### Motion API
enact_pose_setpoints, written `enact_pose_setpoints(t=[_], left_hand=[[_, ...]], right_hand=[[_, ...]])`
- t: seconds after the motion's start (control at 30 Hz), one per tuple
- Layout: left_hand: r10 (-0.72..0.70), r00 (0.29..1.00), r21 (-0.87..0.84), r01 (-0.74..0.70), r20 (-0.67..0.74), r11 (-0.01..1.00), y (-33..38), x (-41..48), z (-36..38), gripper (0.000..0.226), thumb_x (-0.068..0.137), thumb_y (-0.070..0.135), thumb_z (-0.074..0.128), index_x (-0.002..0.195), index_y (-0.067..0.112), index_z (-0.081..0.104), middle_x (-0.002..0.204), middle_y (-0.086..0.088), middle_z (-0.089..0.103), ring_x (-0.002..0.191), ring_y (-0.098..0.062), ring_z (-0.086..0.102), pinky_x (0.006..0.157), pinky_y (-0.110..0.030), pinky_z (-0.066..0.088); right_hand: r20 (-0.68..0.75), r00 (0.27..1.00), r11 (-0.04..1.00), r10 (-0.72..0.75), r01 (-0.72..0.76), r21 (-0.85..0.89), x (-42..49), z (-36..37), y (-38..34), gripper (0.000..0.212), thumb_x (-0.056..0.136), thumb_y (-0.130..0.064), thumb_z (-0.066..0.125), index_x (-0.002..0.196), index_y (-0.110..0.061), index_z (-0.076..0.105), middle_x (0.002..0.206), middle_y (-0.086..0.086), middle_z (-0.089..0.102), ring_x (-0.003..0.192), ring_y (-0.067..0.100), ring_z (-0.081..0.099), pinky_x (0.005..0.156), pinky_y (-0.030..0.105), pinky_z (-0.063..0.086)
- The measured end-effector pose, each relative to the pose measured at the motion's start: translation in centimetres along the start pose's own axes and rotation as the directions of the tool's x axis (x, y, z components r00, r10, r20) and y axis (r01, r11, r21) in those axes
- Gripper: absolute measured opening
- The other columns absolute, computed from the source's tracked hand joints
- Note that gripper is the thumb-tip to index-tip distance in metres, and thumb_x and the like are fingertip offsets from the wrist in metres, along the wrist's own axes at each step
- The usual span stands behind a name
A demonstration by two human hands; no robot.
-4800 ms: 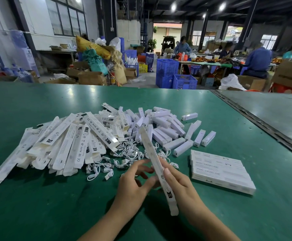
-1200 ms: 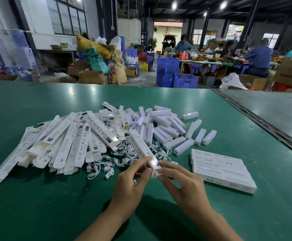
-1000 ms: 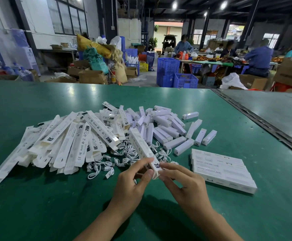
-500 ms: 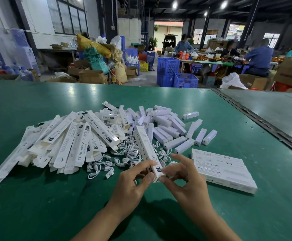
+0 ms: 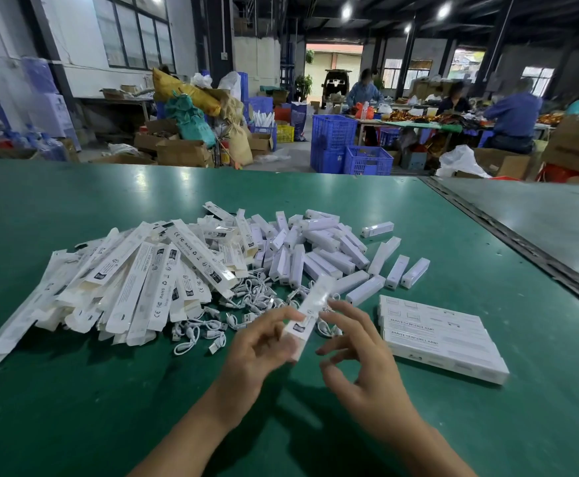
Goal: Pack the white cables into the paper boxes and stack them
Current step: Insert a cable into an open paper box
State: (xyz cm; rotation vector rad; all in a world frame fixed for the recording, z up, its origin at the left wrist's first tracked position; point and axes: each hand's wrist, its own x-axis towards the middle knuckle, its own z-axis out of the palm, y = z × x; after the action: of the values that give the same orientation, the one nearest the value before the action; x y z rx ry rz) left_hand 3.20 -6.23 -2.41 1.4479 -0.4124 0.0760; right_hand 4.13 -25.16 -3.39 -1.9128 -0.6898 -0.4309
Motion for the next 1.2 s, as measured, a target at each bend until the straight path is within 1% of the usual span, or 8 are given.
enact_pose_setpoints(t=[0.2,0.33,0.43,0.53,0.8,0.93,1.03,1.2], left_hand=[[-0.126,0.981,-0.488,0.184,0.149,0.853,1.0,0.5,-1.7,0.042,0.07,0.046,0.086,0.098,0.018,0.073,0.079,-0.001,0.063,0.065,-0.014,0.051,0.07,-0.027,0.051],[-0.141,0.976,-0.616,0.216,0.169,0.757,0.5,0.7,-2.5,0.059,0.061,0.054,0.09,0.102,0.014,0.074,0.063,0.001,0.048,0.062,-0.015,0.051,0.068,-0.03,0.052],[-0.139,0.968,-0.41,0.216,0.209,0.886,0.1,0.4,-2.6,0.073,0.06,0.06,0.087,0.11,0.012,0.065,0.069,0.005,0.051,0.065,-0.011,0.049,0.07,-0.028,0.046],[-0.148,0.975,-0.044,0.158,0.166,0.987,-0.6,0.3,-1.5,0.034,0.077,0.04,0.082,0.102,0.02,0.071,0.094,0.002,0.072,0.088,-0.013,0.066,0.079,-0.023,0.052],[-0.124,0.957,-0.107,0.098,-0.262,0.989,-1.9,1.5,-1.2,0.025,0.072,0.035,0.086,0.092,0.021,0.08,0.097,-0.01,0.077,0.095,-0.028,0.073,0.081,-0.028,0.056],[-0.262,0.881,-0.461,0.057,-0.395,0.885,-2.2,2.7,-1.9,0.032,0.066,0.02,0.077,0.094,0.005,0.072,0.093,-0.014,0.077,0.086,-0.024,0.075,0.07,-0.029,0.061],[-0.307,0.859,-0.525,0.053,-0.41,0.849,-2.1,3.1,-2.6,0.027,0.072,0.018,0.07,0.096,0.005,0.067,0.093,-0.014,0.076,0.082,-0.024,0.075,0.064,-0.029,0.061],[-0.329,0.833,-0.553,0.033,-0.446,0.833,-2.2,3.4,-3.3,0.034,0.066,0.025,0.075,0.089,0.005,0.061,0.079,-0.011,0.075,0.07,-0.021,0.074,0.059,-0.028,0.061]], right_hand=[[-0.097,0.988,0.972,0.121,-0.138,-0.193,0.6,0.0,1.3,0.068,0.081,-0.006,0.072,0.125,-0.05,0.044,0.14,-0.02,0.041,0.075,0.011,0.065,0.08,0.029,0.055],[-0.145,0.986,0.962,0.085,-0.119,-0.244,0.9,-0.4,1.7,0.048,0.079,-0.009,0.079,0.11,-0.043,0.064,0.11,-0.022,0.061,0.054,0.009,0.055,0.058,0.015,0.047],[-0.105,0.99,0.972,0.099,-0.119,-0.204,0.9,-0.4,1.4,0.037,0.077,-0.017,0.082,0.107,-0.036,0.071,0.091,-0.027,0.064,0.053,0.001,0.051,0.052,0.006,0.035],[0.007,0.998,0.99,0.068,-0.066,-0.126,0.7,0.0,0.9,0.036,0.077,-0.021,0.082,0.11,-0.031,0.072,0.09,-0.032,0.064,0.063,-0.01,0.054,0.056,0.002,0.035],[-0.059,0.99,0.96,0.126,-0.137,-0.246,1.2,0.8,0.6,0.039,0.093,-0.058,0.044,0.104,-0.032,0.07,0.105,-0.023,0.06,0.062,0.006,0.056,0.061,0.018,0.044],[-0.042,0.99,0.789,0.133,-0.132,-0.6,4.3,0.7,2.1,0.018,0.098,-0.033,0.053,0.105,-0.029,0.069,0.113,-0.014,0.063,0.081,0.008,0.061,0.067,0.03,0.05],[0.097,0.952,0.587,0.291,-0.098,-0.804,7.3,-0.3,4.3,0.034,0.095,-0.011,0.049,0.124,-0.025,0.062,0.13,-0.006,0.057,0.115,0.02,0.054,0.085,0.035,0.049],[0.204,0.881,0.308,0.427,0.07,-0.949,10.2,-1.2,6.4,0.033,0.096,-0.009,0.052,0.127,-0.018,0.057,0.128,0.003,0.057,0.121,0.026,0.05,0.097,0.045,0.042]])
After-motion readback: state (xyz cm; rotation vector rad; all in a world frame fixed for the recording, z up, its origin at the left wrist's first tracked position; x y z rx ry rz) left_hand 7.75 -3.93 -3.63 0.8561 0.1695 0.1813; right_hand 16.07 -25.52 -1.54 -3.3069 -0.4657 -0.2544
